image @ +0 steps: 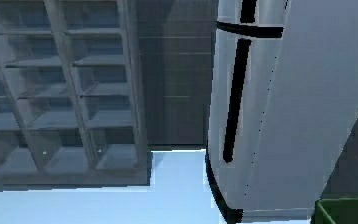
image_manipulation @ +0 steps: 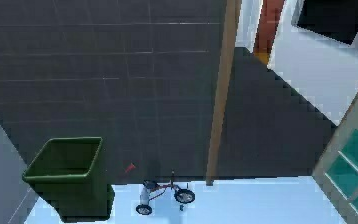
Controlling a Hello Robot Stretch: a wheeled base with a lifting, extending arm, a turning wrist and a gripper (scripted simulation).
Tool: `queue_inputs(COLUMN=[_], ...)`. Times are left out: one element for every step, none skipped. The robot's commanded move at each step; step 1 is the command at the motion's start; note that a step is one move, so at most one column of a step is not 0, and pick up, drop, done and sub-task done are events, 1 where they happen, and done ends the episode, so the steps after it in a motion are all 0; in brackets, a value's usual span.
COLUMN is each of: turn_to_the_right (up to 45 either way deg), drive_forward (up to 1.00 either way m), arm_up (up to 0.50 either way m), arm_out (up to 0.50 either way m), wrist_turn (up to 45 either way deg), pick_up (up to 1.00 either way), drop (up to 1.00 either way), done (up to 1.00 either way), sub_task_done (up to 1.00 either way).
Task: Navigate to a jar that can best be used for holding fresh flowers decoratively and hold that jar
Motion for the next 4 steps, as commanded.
queue_inputs(turn_to_the_right=[-45.0,-3.0,45.0,45.0], drive_forward=[0.00,0.00,0.00,0.00], arm_up=[0.00,0.00,0.00,0.00], arm_out=[0.00,0.00,0.00,0.00], wrist_turn=[0.0,0.0,0.0,0.0], pick_up=[0.00,0.00,0.00,0.00], drop=[0.00,0.00,0.00,0.00], done=[0.00,0.00,0.00,0.00], sub_task_done=[0.00,0.00,0.00,0.00])
